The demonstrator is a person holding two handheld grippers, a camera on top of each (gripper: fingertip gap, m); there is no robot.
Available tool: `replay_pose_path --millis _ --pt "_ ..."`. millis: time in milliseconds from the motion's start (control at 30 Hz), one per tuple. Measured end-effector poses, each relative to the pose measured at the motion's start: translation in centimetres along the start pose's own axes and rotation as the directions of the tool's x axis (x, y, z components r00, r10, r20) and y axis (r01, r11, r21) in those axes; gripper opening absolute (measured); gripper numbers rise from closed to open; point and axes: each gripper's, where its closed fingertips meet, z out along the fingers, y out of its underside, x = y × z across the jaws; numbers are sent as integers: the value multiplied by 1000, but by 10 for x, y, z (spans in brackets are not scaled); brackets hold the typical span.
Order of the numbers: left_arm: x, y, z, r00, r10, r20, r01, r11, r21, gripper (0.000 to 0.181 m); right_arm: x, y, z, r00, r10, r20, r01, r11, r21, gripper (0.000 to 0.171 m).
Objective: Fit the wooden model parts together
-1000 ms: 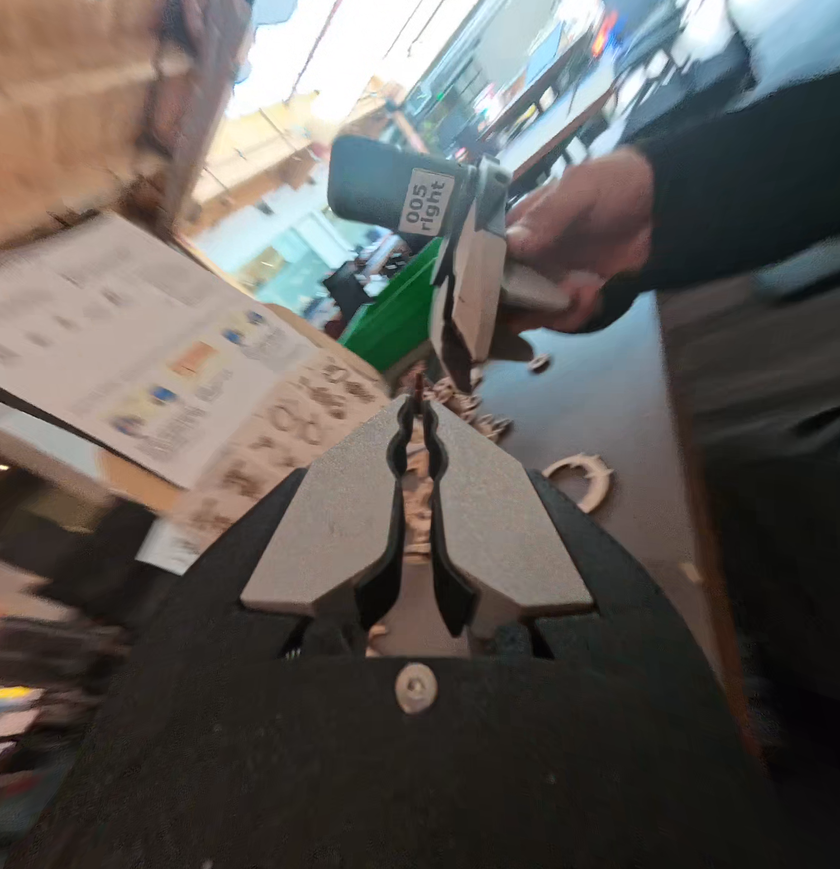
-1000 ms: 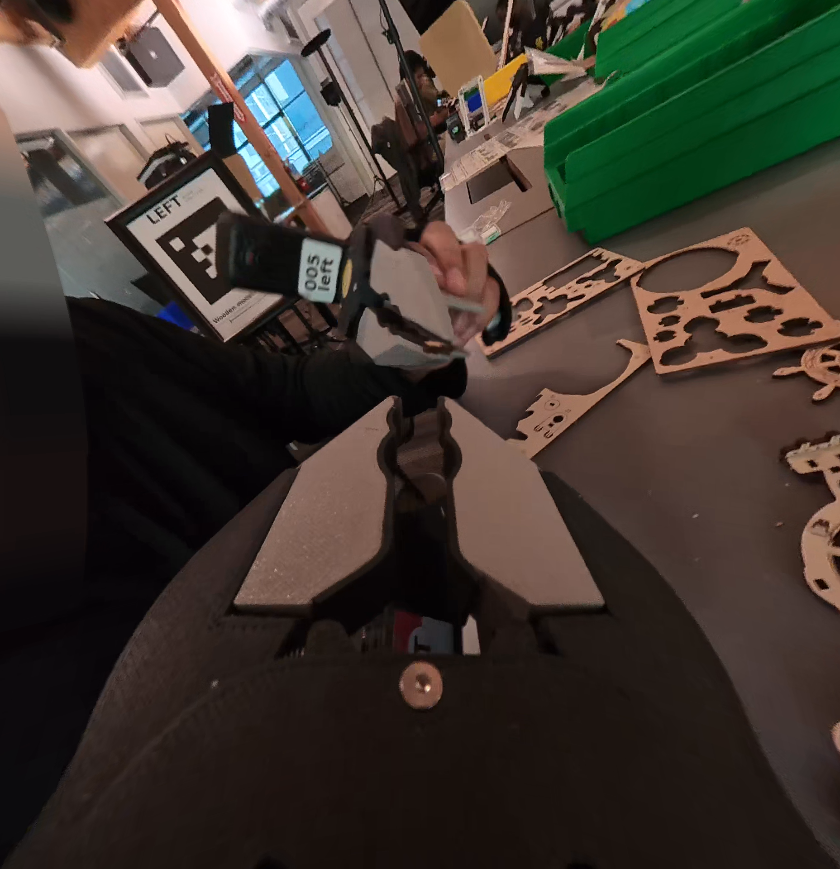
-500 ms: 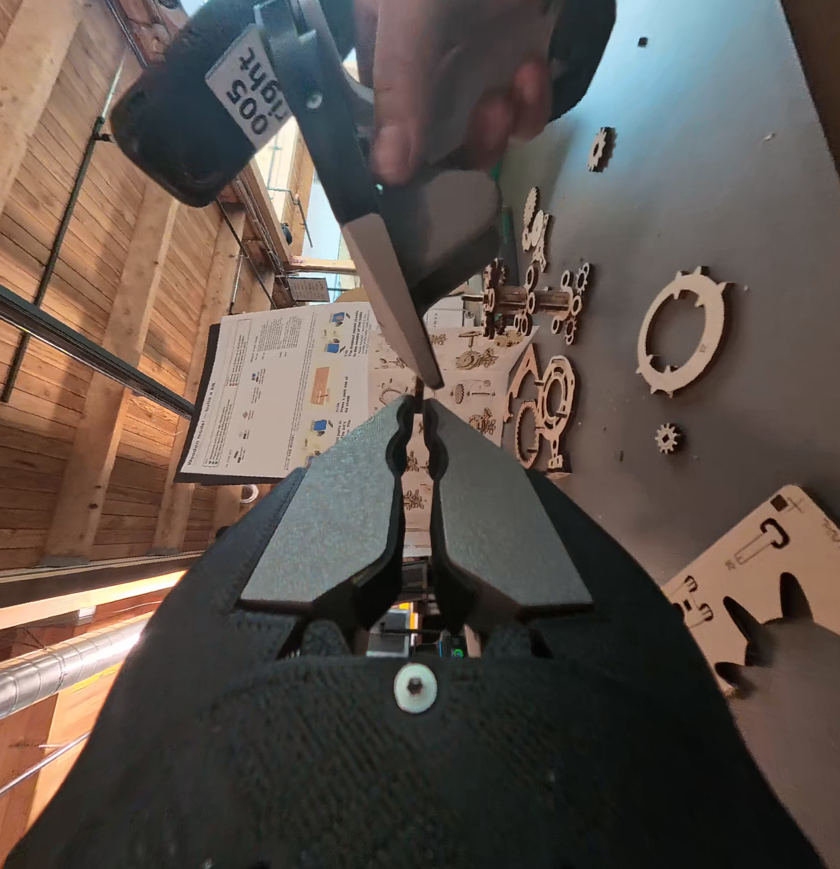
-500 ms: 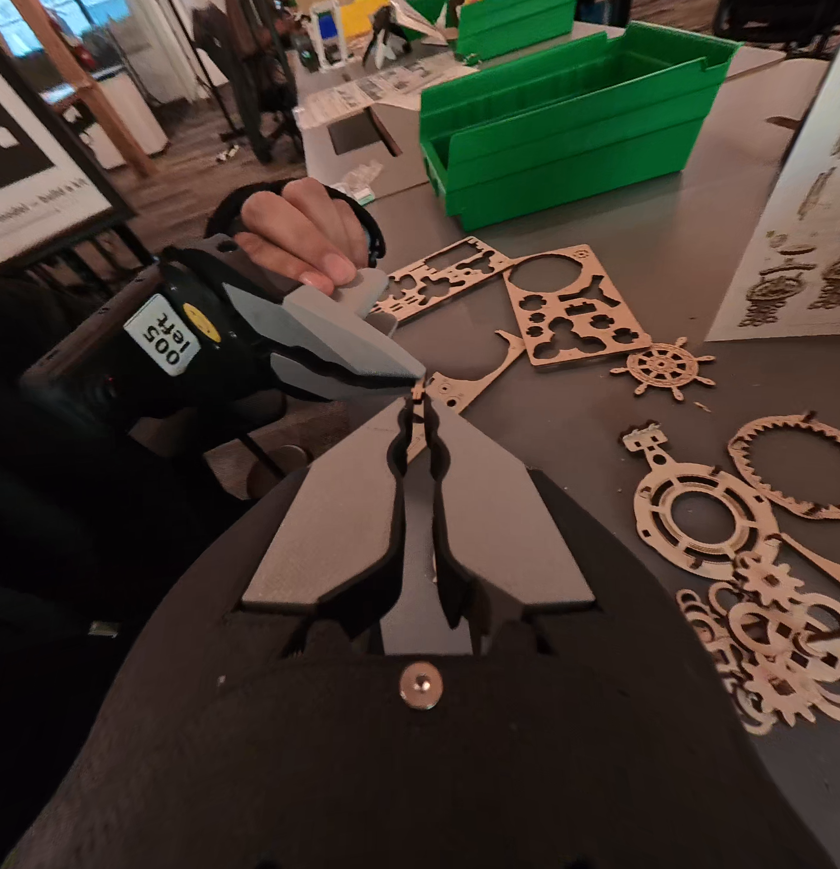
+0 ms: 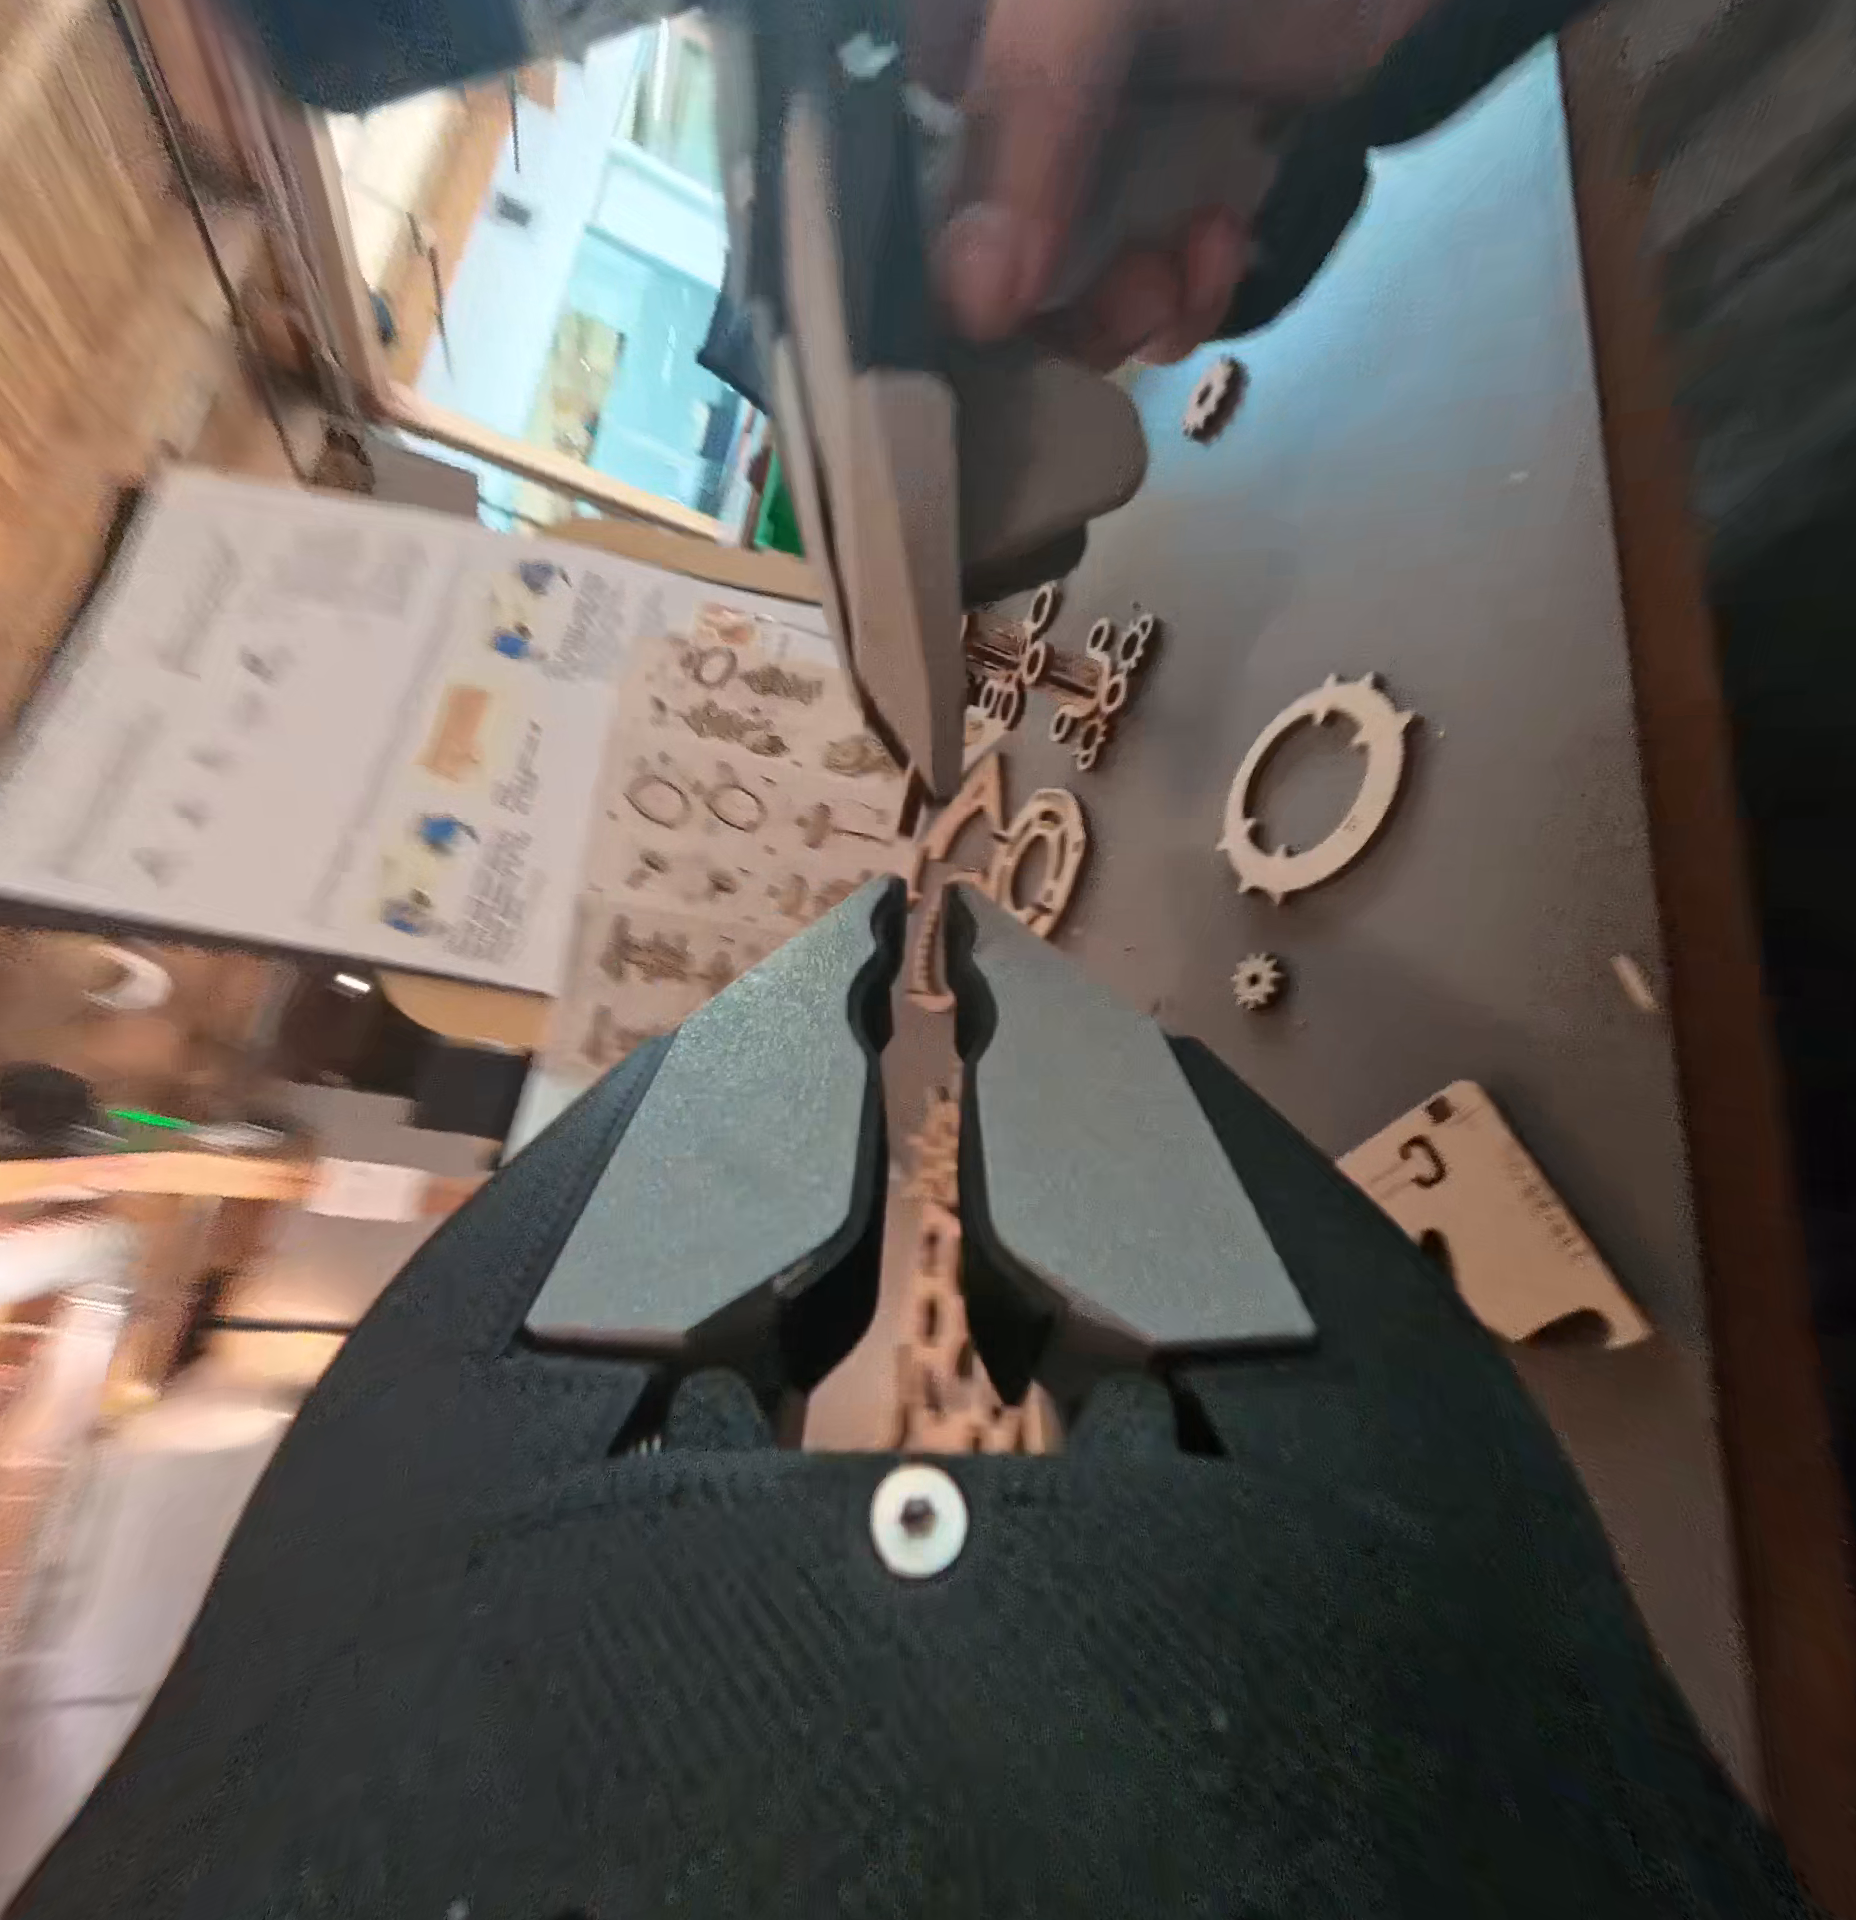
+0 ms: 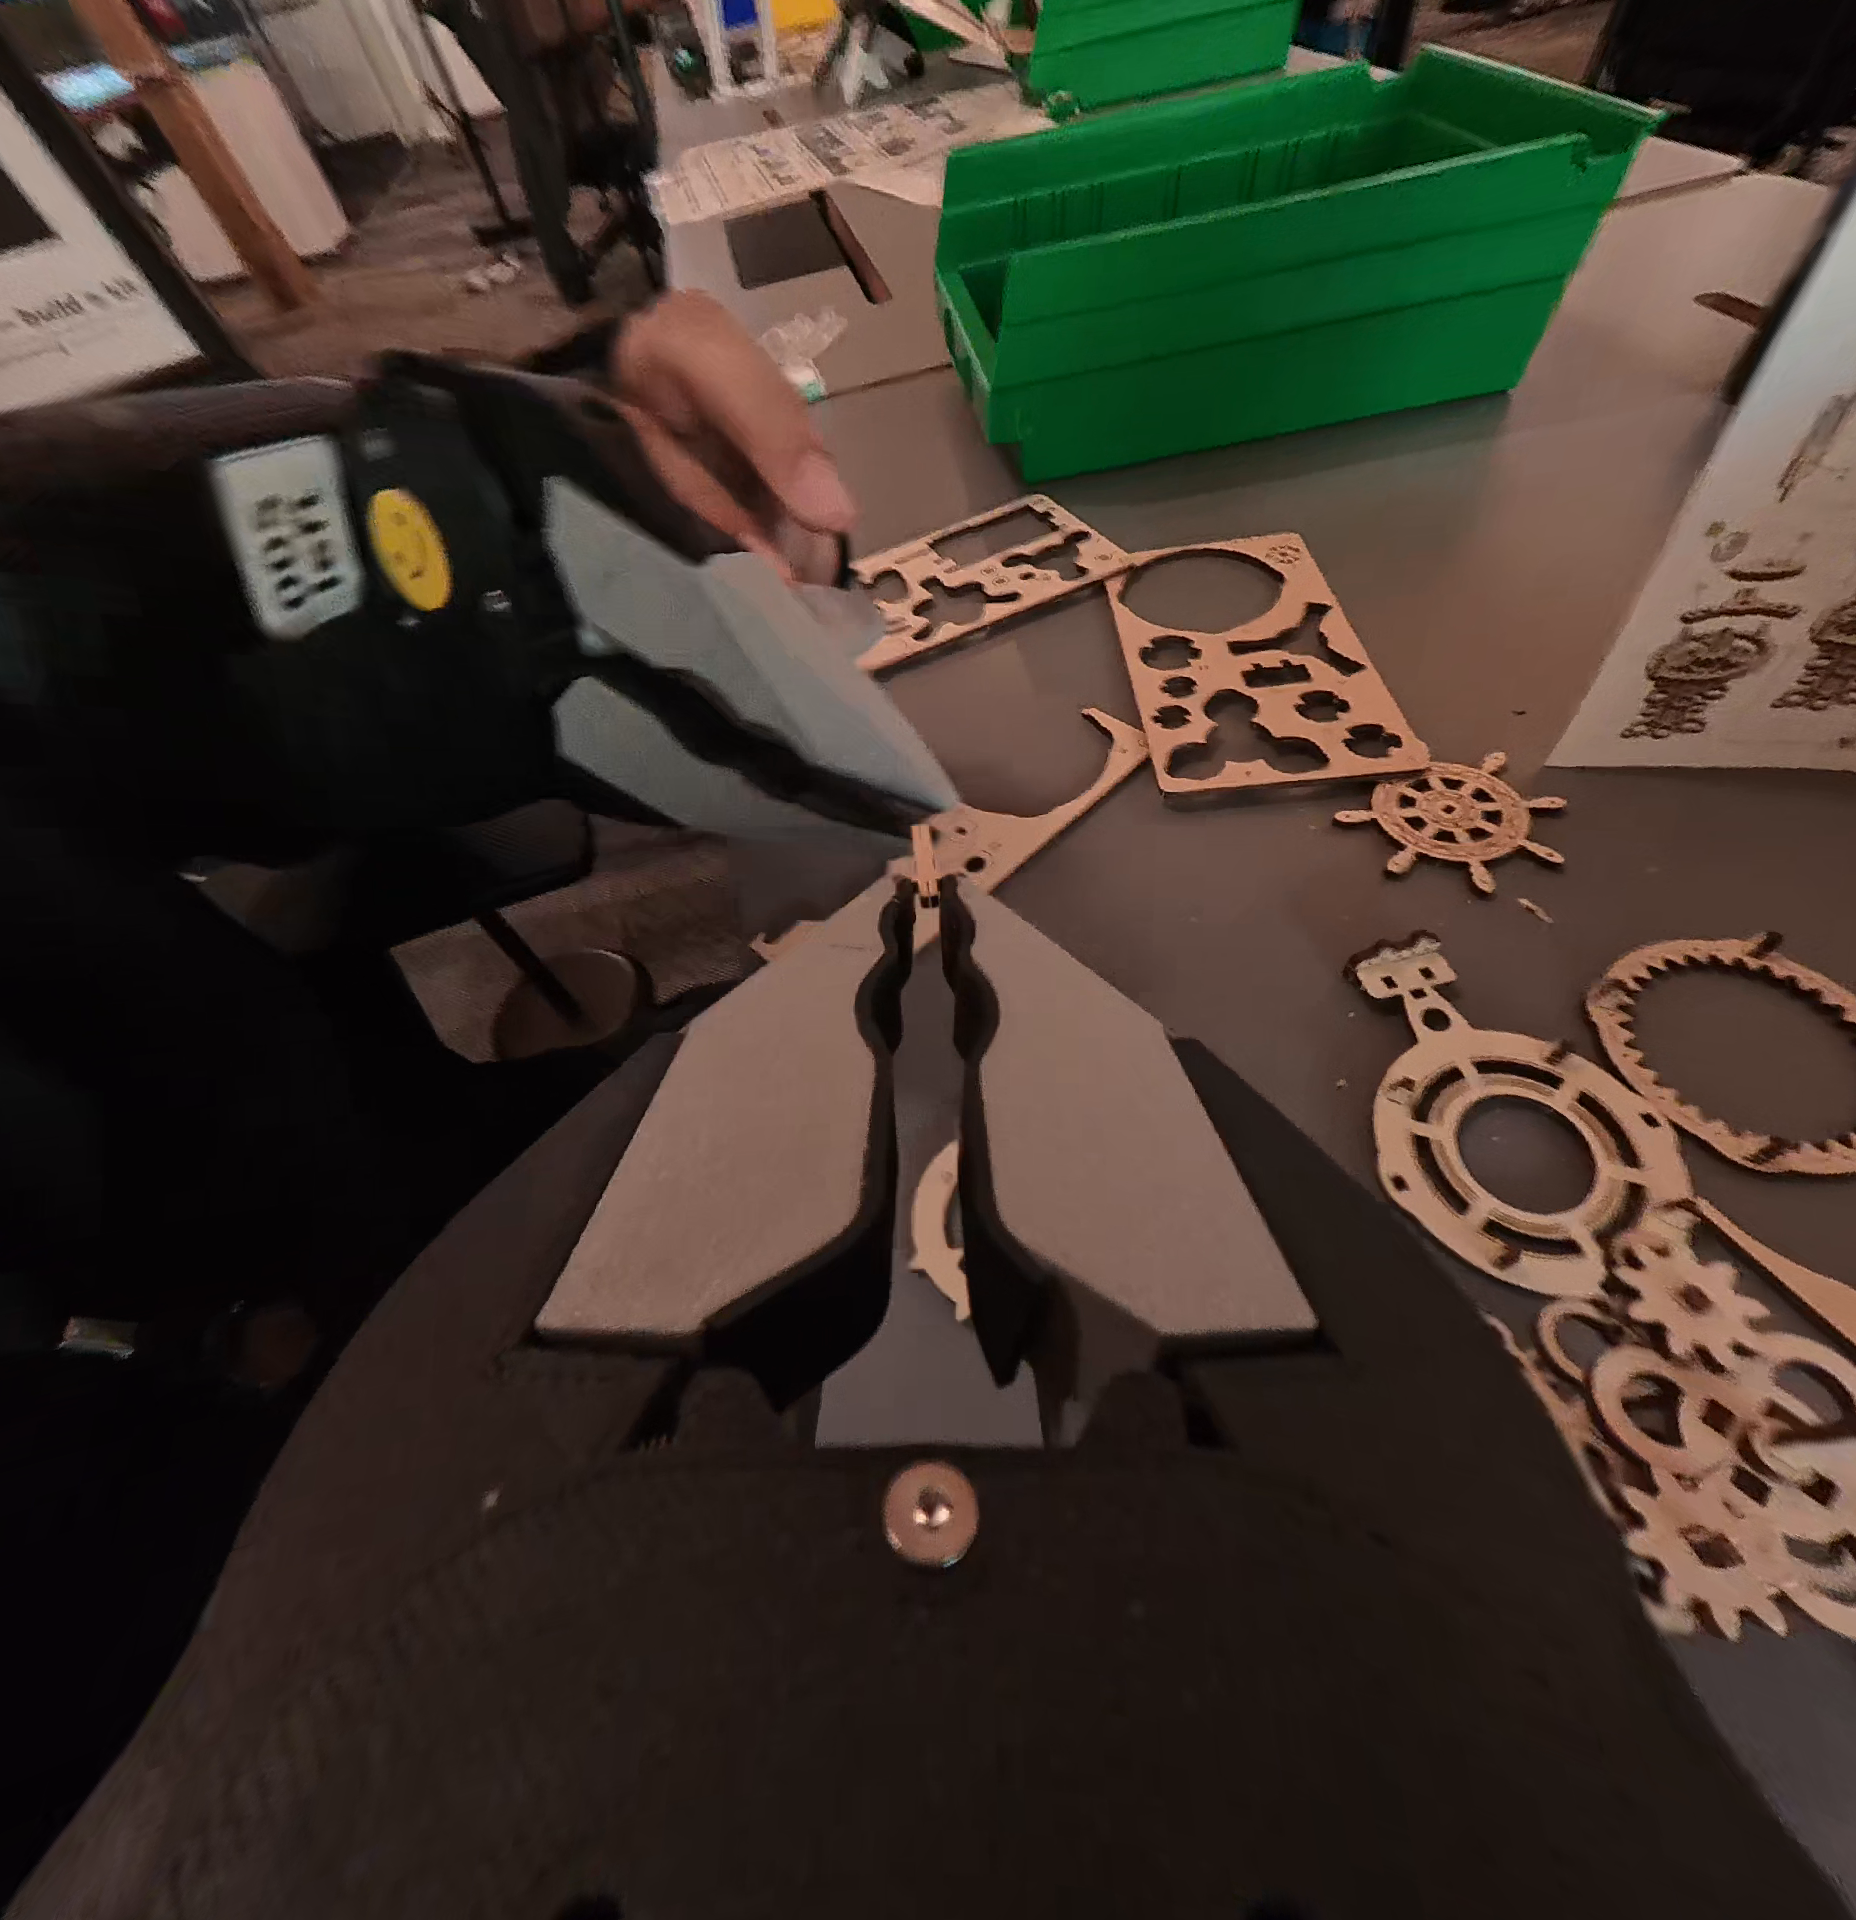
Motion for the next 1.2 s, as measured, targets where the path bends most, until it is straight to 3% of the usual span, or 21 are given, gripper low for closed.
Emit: replay_pose_path --millis 33,167,267,467,633,1200 --pt "1 3 -1 994 -106 -34 106 994 10 5 -3 -1 -1 999 11 38 -12 1000 10 1" --pt "0 -4 -9 878 -434 -201 460 881 111 5 -8 0 -1 985 81 149 -88 995 37 1" --pt "-4 -14 -15 795 -522 -310 589 787 185 6 -22 2 0 938 166 304 -182 983 26 1" --pt "11 -29 -23 841 -378 -387 494 829 262 8 -33 -3 -4 830 279 484 -331 943 23 1" --pt "8 -33 -23 848 -357 -391 481 830 285 0 -37 -1 -3 795 302 525 -357 934 3 1" --pt "11 -35 -32 839 -306 -449 458 844 280 3 -45 2 0 734 339 588 -398 917 -32 1"
